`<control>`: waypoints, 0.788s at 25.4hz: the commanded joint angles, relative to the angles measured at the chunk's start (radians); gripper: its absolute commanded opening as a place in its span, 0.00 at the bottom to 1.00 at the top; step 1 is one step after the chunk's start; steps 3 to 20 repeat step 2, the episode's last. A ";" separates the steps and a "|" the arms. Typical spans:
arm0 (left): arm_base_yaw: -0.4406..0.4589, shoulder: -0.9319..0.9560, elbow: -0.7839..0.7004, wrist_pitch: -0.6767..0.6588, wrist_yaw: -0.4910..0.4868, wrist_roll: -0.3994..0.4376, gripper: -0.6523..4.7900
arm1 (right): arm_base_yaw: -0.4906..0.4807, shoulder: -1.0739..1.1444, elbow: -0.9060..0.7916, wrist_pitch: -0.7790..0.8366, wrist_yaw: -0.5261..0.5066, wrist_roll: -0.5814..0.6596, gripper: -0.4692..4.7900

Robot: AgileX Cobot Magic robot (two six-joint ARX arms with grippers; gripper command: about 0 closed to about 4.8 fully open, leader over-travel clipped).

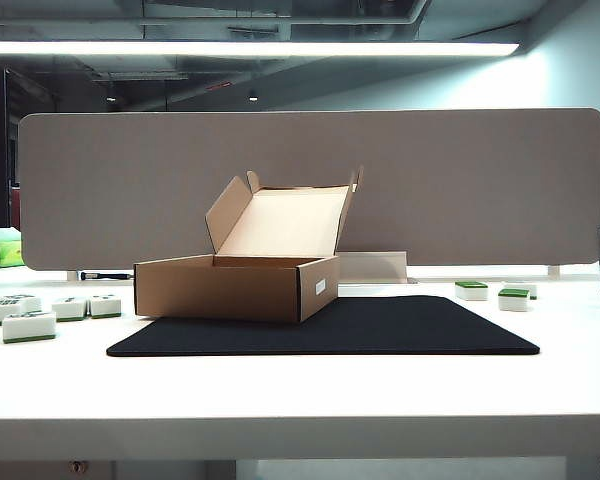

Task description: Pick up four mahjong tiles and put them into the paper box.

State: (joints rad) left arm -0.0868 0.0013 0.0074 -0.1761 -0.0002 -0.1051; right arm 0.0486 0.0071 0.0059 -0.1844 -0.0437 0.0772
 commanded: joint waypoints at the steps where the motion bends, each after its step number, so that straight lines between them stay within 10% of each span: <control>1: 0.000 0.000 -0.002 -0.009 0.003 0.000 0.11 | -0.001 -0.008 0.001 0.002 0.008 -0.003 0.09; 20: 0.000 0.000 -0.002 -0.009 0.003 0.000 0.11 | -0.001 -0.008 0.001 0.002 0.008 -0.003 0.09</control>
